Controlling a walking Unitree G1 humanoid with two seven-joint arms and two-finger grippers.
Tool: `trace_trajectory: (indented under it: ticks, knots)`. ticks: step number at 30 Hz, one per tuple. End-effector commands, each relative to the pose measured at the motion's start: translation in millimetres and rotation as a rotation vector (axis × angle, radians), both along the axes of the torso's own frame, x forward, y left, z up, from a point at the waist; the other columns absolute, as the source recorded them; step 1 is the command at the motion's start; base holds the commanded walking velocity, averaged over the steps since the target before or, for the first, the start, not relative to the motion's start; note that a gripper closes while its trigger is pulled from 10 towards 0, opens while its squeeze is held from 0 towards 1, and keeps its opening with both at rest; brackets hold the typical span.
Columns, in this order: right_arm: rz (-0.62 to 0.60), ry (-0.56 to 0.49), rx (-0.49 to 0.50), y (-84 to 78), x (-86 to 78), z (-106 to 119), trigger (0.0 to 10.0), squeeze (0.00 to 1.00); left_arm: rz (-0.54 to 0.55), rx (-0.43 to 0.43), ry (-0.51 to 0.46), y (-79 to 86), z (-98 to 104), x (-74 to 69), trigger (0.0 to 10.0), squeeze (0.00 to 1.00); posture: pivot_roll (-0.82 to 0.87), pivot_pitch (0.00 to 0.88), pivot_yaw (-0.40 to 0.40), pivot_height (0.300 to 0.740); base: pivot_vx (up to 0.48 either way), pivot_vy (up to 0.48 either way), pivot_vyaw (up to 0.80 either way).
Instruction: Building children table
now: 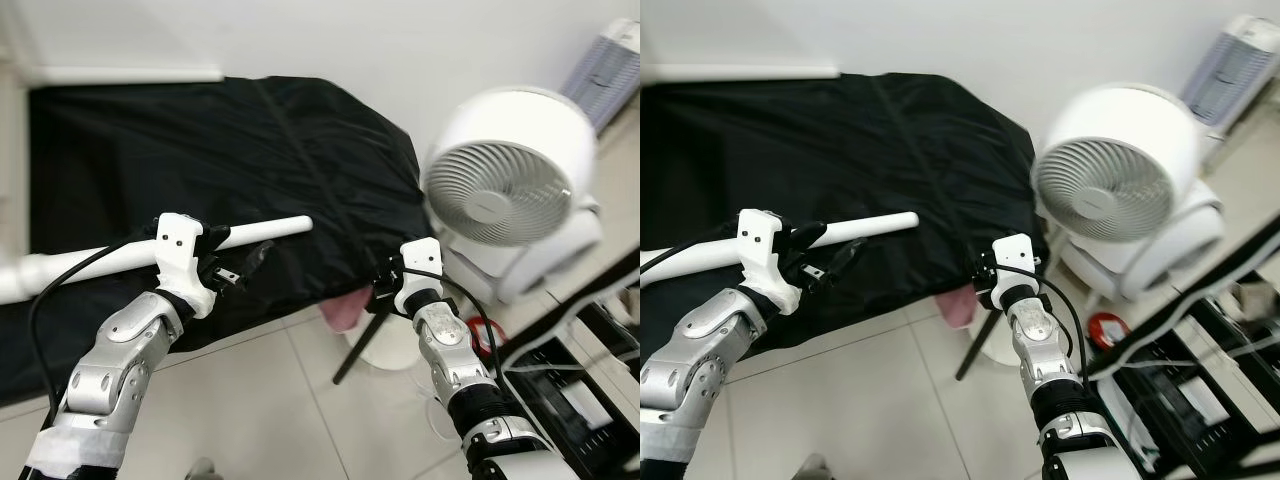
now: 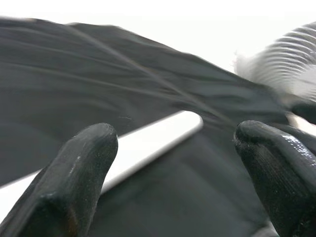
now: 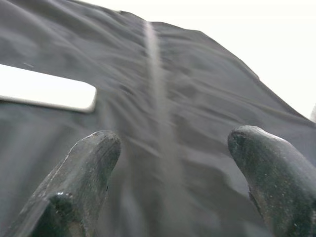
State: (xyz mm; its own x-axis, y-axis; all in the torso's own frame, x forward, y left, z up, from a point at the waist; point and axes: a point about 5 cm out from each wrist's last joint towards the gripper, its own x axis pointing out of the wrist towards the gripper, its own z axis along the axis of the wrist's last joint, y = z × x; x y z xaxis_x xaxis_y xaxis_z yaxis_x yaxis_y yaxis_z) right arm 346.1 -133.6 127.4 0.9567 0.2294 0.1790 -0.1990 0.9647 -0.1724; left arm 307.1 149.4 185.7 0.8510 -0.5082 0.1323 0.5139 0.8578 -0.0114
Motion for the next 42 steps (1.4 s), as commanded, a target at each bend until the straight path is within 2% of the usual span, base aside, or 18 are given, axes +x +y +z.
trace_trajectory:
  ticks: [1, 2, 5, 6, 9, 13, 15, 19, 23, 27, 33, 37, 38, 41, 42]
  knots:
    - [-0.022, -0.004, -0.001, -5.7, -0.6, -1, 10.0, 0.00, 0.024, 0.019, 0.004, -8.7, -3, 6.1, 10.0, 0.00, 0.15, 0.084, -0.130, 0.740, 0.000, 0.000, 0.80]
    - [-0.022, -0.004, -0.001, -5.7, -0.6, -1, 10.0, 0.00, 0.024, 0.019, 0.004, -8.7, -3, 6.1, 10.0, 0.00, 0.15, 0.084, -0.130, 0.740, 0.000, 0.000, 0.80]
    - [-0.017, -0.019, 0.006, -2.4, -1.4, 2, 10.0, 0.00, 0.088, 0.044, -0.014, -19.5, -2, 18.5, 10.0, 0.00, 0.13, 0.080, -0.122, 0.740, 0.000, 0.000, 0.80]
    - [-0.010, -0.029, 0.018, 1.3, -1.1, 6, 10.0, 0.00, 0.123, 0.012, 0.004, -23.5, -3, 25.1, 10.0, 0.00, 0.12, 0.085, -0.123, 0.740, 0.000, 0.000, 0.80]
    - [-0.003, -0.039, 0.027, 5.0, -0.6, 9, 10.0, 0.00, 0.147, -0.008, 0.012, -27.5, -4, 29.6, 10.0, 0.00, 0.11, 0.087, -0.124, 0.740, 0.000, 0.000, 0.80]
    - [0.003, -0.069, 0.050, 12.0, 0.6, 17, 10.0, 0.00, 0.201, 0.007, -0.012, -41.4, -6, 35.7, 10.0, 0.00, 0.10, 0.090, -0.117, 0.740, 0.000, 0.000, 0.80]
    - [0.003, -0.071, 0.051, 11.8, 0.3, 17, 10.0, 0.00, 0.211, 0.004, -0.014, -41.9, -6, 36.6, 10.0, 0.00, 0.10, 0.090, -0.117, 0.740, 0.000, 0.000, 0.80]
    - [-0.007, -0.070, 0.052, 10.3, -0.9, 15, 10.0, 0.00, 0.271, 0.056, -0.032, -41.9, -9, 39.3, 10.0, 0.00, 0.11, 0.087, -0.098, 0.740, 0.000, 0.000, 0.80]
    - [-0.015, -0.068, 0.057, 11.6, -3.1, 13, 10.0, 0.00, 0.274, 0.054, -0.021, -44.8, -11, 38.0, 10.0, 0.00, 0.12, 0.085, -0.078, 0.740, 0.000, 0.000, 0.80]
    - [-0.003, -0.064, 0.056, 18.6, -5.3, 11, 10.0, 0.00, 0.303, 0.038, -0.016, -45.3, -11, 38.8, 10.0, 0.00, 0.13, 0.078, -0.050, 0.740, 0.000, 0.000, 0.80]
    - [0.051, -0.076, 0.021, 30.9, -8.5, 10, 10.0, 0.00, 0.355, 0.022, -0.025, -37.1, -2, 44.2, 10.0, 0.00, 0.12, 0.073, 0.003, 0.740, 0.000, 0.000, 0.80]
    - [0.048, -0.082, 0.012, 31.6, -6.2, 12, 10.0, 0.00, 0.339, 0.055, -0.029, -34.9, -5, 45.0, 10.0, 0.00, 0.11, 0.077, -0.002, 0.740, 0.000, 0.000, 0.80]
    - [0.027, -0.082, 0.021, 28.5, -3.6, 14, 10.0, 0.00, 0.318, 0.074, -0.034, -33.9, -9, 44.2, 10.0, 0.00, 0.10, 0.074, -0.033, 0.740, 0.000, 0.000, 0.80]
    - [0.012, -0.082, 0.030, 26.2, -2.0, 15, 10.0, 0.00, 0.304, 0.084, -0.036, -33.2, -12, 43.5, 10.0, 0.00, 0.10, 0.074, -0.033, 0.740, 0.000, 0.000, 0.80]
    - [-0.011, -0.075, 0.049, 22.3, -0.4, 16, 10.0, 0.00, 0.297, 0.113, -0.047, -32.6, -16, 42.8, 10.0, 0.00, 0.10, 0.075, -0.058, 0.740, 0.000, 0.000, 0.80]
